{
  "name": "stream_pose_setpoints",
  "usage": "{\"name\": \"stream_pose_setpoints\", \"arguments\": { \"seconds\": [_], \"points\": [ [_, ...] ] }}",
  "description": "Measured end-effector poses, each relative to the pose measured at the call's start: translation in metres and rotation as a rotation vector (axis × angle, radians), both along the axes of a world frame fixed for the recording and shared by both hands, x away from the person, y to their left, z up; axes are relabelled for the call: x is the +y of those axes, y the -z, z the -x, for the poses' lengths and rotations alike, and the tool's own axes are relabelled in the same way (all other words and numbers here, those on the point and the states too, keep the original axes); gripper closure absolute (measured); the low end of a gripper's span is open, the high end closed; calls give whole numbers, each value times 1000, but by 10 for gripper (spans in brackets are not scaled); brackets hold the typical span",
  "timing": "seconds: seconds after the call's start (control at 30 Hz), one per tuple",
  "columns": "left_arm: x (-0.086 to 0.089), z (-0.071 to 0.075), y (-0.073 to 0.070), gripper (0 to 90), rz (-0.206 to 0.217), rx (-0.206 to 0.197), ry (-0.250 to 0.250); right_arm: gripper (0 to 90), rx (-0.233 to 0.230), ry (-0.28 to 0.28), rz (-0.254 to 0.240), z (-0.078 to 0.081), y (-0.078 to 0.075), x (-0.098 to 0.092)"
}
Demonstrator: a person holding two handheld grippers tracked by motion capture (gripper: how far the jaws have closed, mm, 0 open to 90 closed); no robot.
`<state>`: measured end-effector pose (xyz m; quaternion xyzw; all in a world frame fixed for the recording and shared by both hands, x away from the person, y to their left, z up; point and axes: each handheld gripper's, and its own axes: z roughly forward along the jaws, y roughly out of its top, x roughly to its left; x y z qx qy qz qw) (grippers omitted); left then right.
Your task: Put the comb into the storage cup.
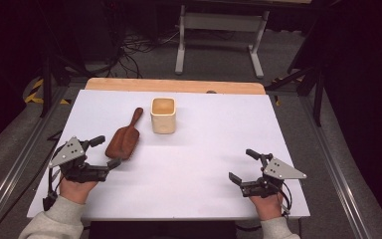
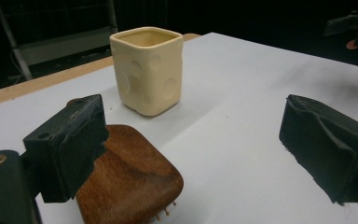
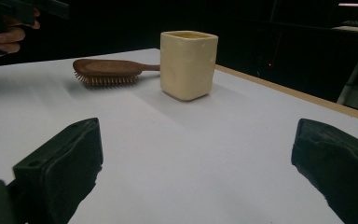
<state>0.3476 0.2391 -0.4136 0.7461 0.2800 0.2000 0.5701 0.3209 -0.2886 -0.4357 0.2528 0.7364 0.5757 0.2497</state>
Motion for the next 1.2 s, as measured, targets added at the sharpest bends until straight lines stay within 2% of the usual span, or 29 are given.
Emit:
{"name": "stream_pose_setpoints", "arguments": {
  "seconds": [0.23,0.33,0.47,0.53,0.7,1.03,1.2],
  "points": [
    [-13,-14,-9,87,0,20,40,25,-4,7,-9,2,0,-3],
    [-18,-19,-11,88,-21,25,44,27,-5,3,-16,3,0,-4],
    [-23,-28,-16,95,-17,36,51,36,-4,-5,-19,3,0,-3],
    [-25,-33,-17,99,-29,43,50,36,-7,-5,-17,3,0,-3],
    [-26,-46,-17,109,-39,62,60,39,-11,-4,-20,5,1,-3],
    [-28,-70,-23,147,-97,79,69,40,-8,-9,-26,4,1,-3],
    [-29,-79,-27,169,-101,88,76,41,-6,-12,-25,4,2,-3]
  ]
}}
